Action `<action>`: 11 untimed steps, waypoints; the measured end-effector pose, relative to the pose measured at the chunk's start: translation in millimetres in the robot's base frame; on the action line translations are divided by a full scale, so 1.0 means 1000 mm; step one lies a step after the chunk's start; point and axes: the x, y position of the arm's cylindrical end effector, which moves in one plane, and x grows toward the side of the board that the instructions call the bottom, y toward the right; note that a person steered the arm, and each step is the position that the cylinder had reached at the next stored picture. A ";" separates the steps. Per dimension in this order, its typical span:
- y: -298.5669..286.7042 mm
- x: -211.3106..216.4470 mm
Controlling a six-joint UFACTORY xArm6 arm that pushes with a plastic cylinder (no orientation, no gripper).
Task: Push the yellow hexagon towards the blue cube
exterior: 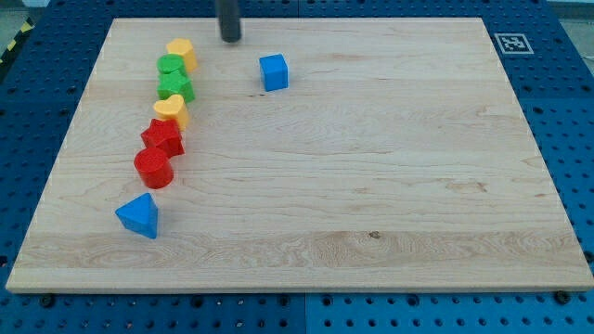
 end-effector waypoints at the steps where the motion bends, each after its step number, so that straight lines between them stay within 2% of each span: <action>1: -0.067 0.000; 3: -0.087 0.002; 4: -0.087 0.024; 6: -0.080 0.037; 11: 0.003 0.062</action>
